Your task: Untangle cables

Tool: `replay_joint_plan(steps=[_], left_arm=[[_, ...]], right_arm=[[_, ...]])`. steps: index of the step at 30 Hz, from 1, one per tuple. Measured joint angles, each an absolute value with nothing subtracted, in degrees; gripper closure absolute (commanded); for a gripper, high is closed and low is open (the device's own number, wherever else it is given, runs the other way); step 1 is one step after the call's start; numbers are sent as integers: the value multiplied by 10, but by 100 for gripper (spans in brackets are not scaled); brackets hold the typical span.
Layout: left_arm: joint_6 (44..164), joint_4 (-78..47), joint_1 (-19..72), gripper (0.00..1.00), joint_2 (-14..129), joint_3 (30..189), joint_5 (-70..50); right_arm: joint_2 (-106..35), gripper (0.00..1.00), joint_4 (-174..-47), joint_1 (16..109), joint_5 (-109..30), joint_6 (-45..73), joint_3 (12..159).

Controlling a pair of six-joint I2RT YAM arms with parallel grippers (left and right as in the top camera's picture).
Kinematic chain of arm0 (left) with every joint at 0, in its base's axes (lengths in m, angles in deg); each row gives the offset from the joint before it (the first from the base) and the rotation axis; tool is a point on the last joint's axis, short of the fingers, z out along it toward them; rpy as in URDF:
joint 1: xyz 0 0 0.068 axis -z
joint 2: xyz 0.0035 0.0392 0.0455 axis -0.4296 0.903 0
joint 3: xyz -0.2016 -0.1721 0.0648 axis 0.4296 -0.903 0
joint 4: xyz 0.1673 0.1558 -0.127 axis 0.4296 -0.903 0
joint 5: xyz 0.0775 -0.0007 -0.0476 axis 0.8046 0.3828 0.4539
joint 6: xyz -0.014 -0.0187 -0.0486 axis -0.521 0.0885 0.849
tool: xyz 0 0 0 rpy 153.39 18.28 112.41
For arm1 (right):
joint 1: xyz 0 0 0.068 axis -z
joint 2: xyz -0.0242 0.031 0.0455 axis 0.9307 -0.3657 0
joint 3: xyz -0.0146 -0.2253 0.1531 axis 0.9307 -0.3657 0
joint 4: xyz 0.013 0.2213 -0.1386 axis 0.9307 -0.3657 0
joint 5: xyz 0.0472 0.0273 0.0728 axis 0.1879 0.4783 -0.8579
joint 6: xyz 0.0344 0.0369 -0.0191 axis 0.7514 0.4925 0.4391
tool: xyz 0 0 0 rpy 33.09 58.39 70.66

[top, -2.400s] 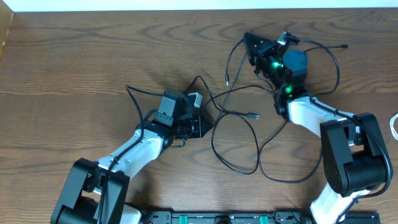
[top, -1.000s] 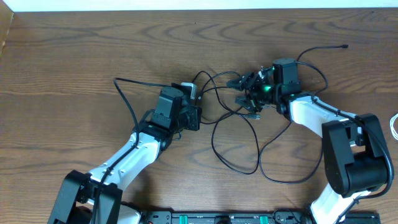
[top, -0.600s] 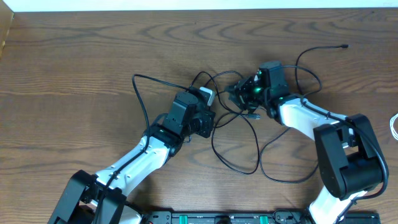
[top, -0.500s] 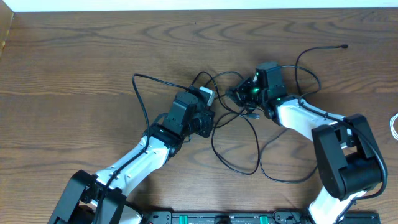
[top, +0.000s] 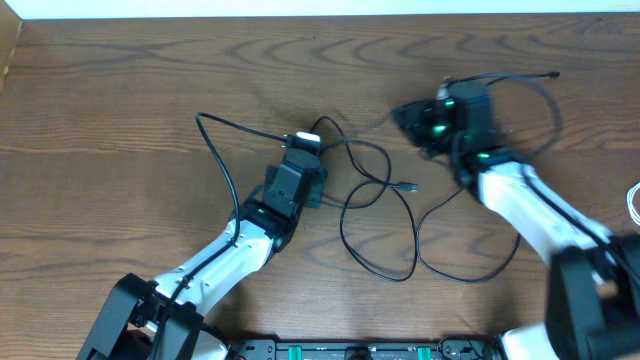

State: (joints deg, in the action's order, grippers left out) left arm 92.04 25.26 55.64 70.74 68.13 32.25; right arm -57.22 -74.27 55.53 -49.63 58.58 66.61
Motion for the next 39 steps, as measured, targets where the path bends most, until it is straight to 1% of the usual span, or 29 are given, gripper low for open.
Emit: replay_joint_plan(steps=[1,2,4,5,6,7,8,9,11,12,13,14,16,20,23,24,26,28,30,31,35,39], left_arm=[[920,252,556,91,707,681,347],[920,252,555,78,707,681,374],[916,252,555,61,707,681,415],[916,251,555,60,707,681,432],[917,252,555,54,707,681,451],[918,252,555,54,707,681,466],[918,252,555,55,707,681,476],[918,252,555,63,707,681,485],[916,252,555,87,707,681,497],[918,254,555,92,707,681,501],[917,253,555,92,707,681,503],[916,255,555,92,707,681,510],[918,255,555,92,705,681,511],[921,255,555,92,680,681,511],[924,255,555,92,652,681,500],[925,255,555,92,643,681,489],[928,255,555,92,630,681,453],[932,255,555,92,622,681,403],[934,253,555,92,614,681,343],[936,252,555,92,607,681,307],[949,250,555,92,559,681,170],[967,270,542,92,480,681,23]], right_arm=[[-547,98,-764,570,-478,572,666],[-527,98,-778,583,-463,561,666],[-489,98,-804,611,-435,534,667],[-476,98,-813,620,-427,524,667],[-462,98,-821,630,-419,514,667],[-453,99,-826,636,-415,505,667],[-445,99,-832,643,-410,495,667],[-439,99,-839,649,-407,486,667],[-433,98,-851,657,-405,474,667],[-432,97,-858,660,-405,469,667],[-432,92,-864,661,-405,465,667],[-432,84,-875,662,-410,458,667],[-432,73,-880,659,-422,442,667],[-432,58,-888,633,-480,381,667],[-435,50,-907,590,-512,334,667],[-439,50,-907,571,-519,316,667],[-451,53,-906,531,-525,286,667],[-467,54,-906,500,-519,267,667],[-486,51,-906,471,-504,254,667],[-495,48,-907,463,-497,250,666],[-507,40,-907,456,-479,239,666],[-507,39,-907,464,-466,239,666]])
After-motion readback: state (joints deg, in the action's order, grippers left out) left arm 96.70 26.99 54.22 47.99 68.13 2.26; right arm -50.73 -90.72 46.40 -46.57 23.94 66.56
